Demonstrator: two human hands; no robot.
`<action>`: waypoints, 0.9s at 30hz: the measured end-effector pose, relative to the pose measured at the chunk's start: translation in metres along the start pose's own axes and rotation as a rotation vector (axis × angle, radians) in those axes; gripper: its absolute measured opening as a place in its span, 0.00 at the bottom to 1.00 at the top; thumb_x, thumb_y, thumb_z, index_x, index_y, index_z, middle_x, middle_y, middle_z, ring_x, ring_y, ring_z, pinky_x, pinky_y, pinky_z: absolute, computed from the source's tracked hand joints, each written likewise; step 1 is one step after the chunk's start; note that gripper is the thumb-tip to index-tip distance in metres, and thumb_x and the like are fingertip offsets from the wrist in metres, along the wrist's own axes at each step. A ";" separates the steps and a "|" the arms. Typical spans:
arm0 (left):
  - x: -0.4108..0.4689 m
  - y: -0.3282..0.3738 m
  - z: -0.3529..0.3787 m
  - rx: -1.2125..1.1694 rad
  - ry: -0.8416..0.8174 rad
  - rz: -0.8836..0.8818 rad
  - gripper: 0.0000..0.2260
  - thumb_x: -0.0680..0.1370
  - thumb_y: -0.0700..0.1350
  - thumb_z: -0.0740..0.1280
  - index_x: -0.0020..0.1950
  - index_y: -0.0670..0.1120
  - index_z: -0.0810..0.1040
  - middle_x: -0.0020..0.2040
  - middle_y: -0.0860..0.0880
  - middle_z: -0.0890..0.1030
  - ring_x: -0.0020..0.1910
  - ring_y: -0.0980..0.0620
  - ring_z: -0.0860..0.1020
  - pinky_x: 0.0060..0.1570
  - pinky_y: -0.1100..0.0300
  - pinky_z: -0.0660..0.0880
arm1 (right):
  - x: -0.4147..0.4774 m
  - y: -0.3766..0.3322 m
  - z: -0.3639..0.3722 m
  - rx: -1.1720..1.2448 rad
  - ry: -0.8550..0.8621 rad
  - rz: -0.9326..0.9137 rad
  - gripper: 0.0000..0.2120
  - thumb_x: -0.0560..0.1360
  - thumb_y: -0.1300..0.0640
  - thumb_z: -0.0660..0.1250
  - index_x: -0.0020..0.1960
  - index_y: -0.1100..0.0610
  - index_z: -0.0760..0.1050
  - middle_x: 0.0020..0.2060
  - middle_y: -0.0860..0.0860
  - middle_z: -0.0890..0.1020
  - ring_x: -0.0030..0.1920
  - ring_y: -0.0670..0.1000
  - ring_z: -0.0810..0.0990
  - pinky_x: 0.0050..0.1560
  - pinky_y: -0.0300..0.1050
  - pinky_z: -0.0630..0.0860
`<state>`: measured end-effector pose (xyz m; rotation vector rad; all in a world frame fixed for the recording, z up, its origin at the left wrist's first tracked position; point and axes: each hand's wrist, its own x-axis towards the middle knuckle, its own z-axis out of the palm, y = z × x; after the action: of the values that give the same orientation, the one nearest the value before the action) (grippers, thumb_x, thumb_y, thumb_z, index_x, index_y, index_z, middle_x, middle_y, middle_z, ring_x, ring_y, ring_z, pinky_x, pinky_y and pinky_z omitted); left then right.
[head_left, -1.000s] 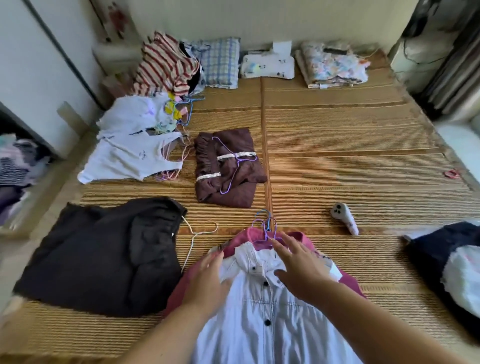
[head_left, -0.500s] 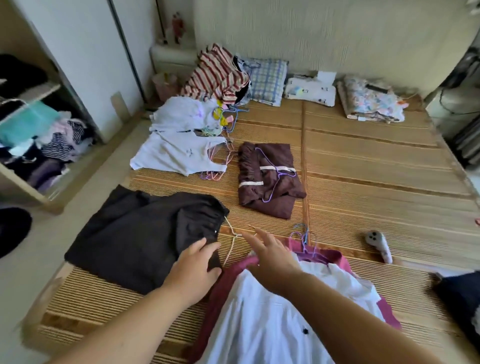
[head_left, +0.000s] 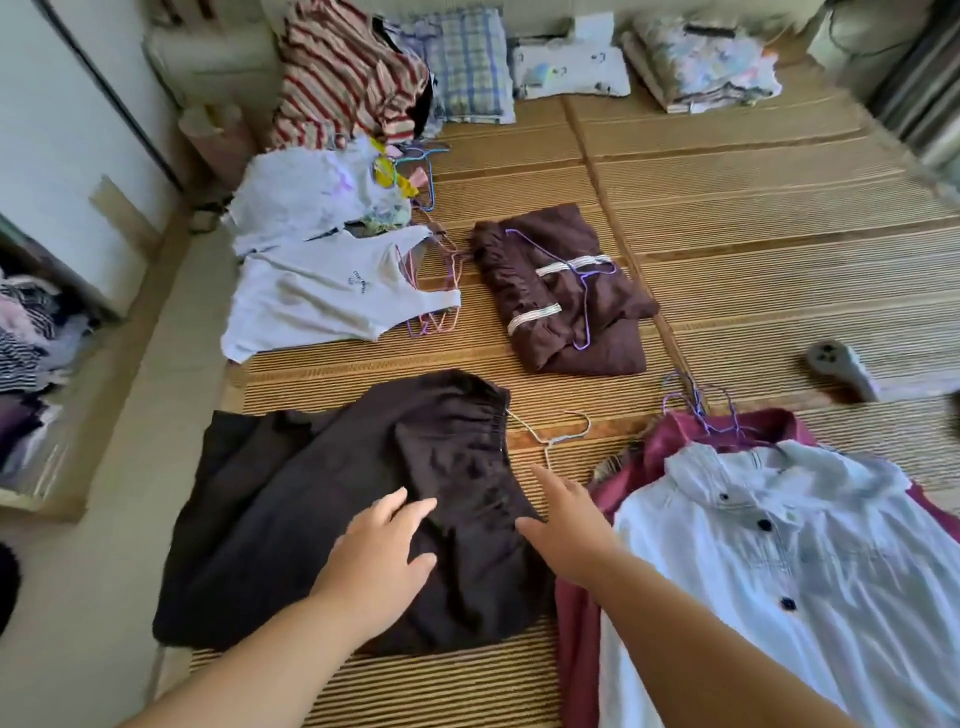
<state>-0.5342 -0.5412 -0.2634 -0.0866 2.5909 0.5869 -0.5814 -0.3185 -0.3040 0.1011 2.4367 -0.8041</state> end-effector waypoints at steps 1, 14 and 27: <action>0.006 -0.007 0.007 -0.001 -0.014 -0.003 0.25 0.78 0.54 0.61 0.74 0.62 0.58 0.76 0.56 0.54 0.74 0.53 0.55 0.70 0.53 0.60 | 0.011 0.004 0.006 0.068 0.005 0.028 0.34 0.74 0.45 0.65 0.75 0.43 0.52 0.73 0.50 0.62 0.70 0.54 0.65 0.65 0.48 0.66; 0.118 -0.081 0.119 0.284 -0.176 0.004 0.32 0.78 0.55 0.59 0.76 0.61 0.45 0.78 0.54 0.44 0.77 0.50 0.48 0.71 0.49 0.58 | 0.136 0.068 0.097 0.001 0.199 0.245 0.20 0.77 0.51 0.61 0.64 0.60 0.66 0.60 0.58 0.74 0.61 0.58 0.72 0.62 0.48 0.67; 0.106 -0.048 0.073 -0.108 -0.111 -0.072 0.32 0.77 0.56 0.64 0.76 0.61 0.51 0.78 0.56 0.48 0.75 0.53 0.56 0.71 0.58 0.59 | 0.107 0.010 0.050 0.483 0.219 0.020 0.07 0.78 0.58 0.59 0.42 0.53 0.73 0.39 0.48 0.79 0.40 0.49 0.77 0.36 0.41 0.71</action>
<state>-0.5877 -0.5489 -0.3895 -0.1766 2.4377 0.6861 -0.6441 -0.3491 -0.4000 0.4141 2.3795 -1.4228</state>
